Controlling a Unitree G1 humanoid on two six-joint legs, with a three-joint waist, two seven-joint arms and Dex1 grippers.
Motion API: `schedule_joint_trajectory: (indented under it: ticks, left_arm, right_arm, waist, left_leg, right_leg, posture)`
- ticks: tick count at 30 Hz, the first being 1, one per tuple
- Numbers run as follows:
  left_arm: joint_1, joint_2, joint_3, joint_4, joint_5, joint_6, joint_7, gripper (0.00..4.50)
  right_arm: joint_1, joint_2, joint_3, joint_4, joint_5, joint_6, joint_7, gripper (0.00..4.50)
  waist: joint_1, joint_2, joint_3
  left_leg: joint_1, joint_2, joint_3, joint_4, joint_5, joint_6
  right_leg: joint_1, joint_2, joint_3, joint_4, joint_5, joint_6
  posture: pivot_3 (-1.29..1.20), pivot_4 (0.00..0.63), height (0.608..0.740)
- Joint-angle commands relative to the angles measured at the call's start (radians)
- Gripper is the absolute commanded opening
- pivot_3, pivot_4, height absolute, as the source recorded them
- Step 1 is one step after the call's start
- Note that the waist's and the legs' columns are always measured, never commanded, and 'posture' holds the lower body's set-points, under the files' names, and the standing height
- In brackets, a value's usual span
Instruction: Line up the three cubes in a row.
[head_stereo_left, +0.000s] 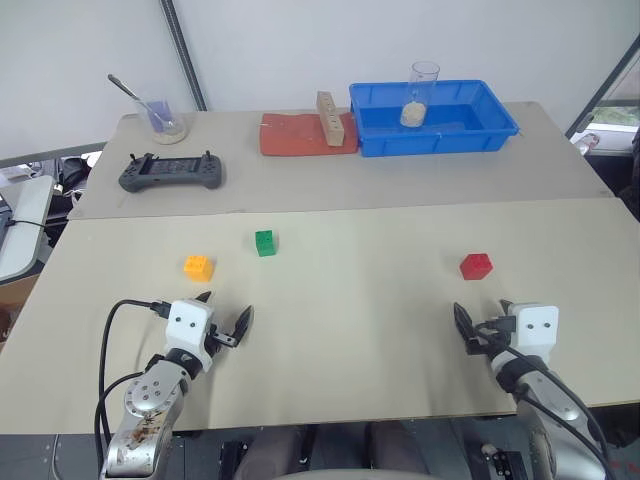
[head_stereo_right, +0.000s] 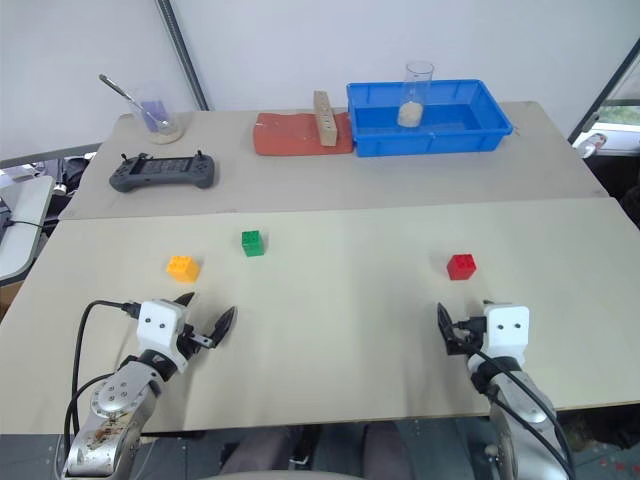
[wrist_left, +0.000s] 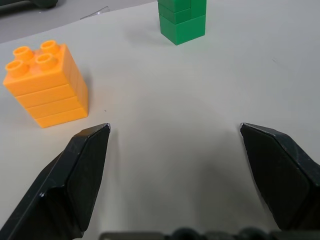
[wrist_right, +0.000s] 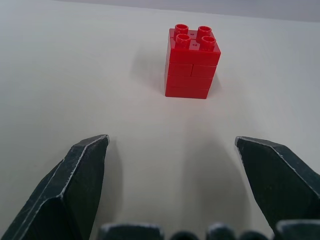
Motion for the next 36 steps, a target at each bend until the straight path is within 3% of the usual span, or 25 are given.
schedule_joint_trajectory:
  ticks: [1,7,10,15,23,36]
  left_arm:
    - [0.016,0.000,-0.020,-0.005,-0.011,0.015,-0.023,4.43]
    - [-0.025,0.076,-0.030,-0.033,-0.098,0.024,-0.182,4.43]
    - [-0.137,0.195,-0.023,-0.065,-0.187,0.070,-0.347,4.43]
    - [-0.372,0.275,-0.067,-0.033,-0.273,0.086,-0.526,4.43]
    - [-0.611,0.216,-0.146,0.019,-0.320,0.119,-0.613,4.43]
    - [-0.650,0.207,-0.164,0.027,-0.328,0.122,-0.670,4.43]
  right_arm:
    - [-0.008,0.004,0.007,-0.025,0.001,0.008,-0.001,4.50]
    - [-0.011,-0.002,0.005,-0.047,-0.003,0.015,-0.008,4.50]
    - [-0.024,-0.011,0.000,-0.080,0.000,0.044,-0.014,4.50]
    - [-0.084,-0.007,-0.009,-0.094,-0.004,0.086,-0.047,4.50]
    - [-0.212,-0.016,0.000,0.005,-0.014,0.104,-0.055,4.50]
    - [-0.388,-0.042,0.019,0.297,-0.046,-0.005,-0.020,4.50]
  waist:
    - [0.000,0.000,0.000]
    - [-0.002,0.000,0.000]
    - [0.000,-0.001,0.002]
    - [-0.004,0.000,0.001]
    - [-0.032,0.000,0.002]
    - [-0.035,0.000,0.002]
  left_leg:
    - [0.000,0.000,0.000,0.000,0.000,0.000]
    - [0.000,0.000,0.000,0.000,0.000,0.000]
    - [-0.001,0.000,0.000,0.000,0.000,0.000]
    - [-0.003,0.002,0.000,-0.001,0.001,-0.002]
    - [-0.006,0.002,0.000,-0.003,0.002,-0.001]
    - [-0.006,0.002,0.000,-0.003,0.006,0.006]
  right_leg:
    - [0.000,0.000,0.000,0.000,0.000,0.000]
    - [0.000,0.000,0.000,0.000,0.000,0.000]
    - [-0.002,0.001,-0.001,0.000,0.000,0.000]
    - [-0.005,0.004,-0.001,0.000,0.002,-0.003]
    - [-0.005,0.005,0.000,0.001,0.003,-0.004]
    - [-0.006,0.005,0.001,0.001,0.003,-0.004]
  posture:
    - [0.00,0.150,0.740]
    - [0.00,0.150,0.740]
    - [0.00,0.150,0.740]
    - [0.00,0.150,0.740]
    - [0.00,0.150,0.740]
    - [0.00,0.150,0.740]
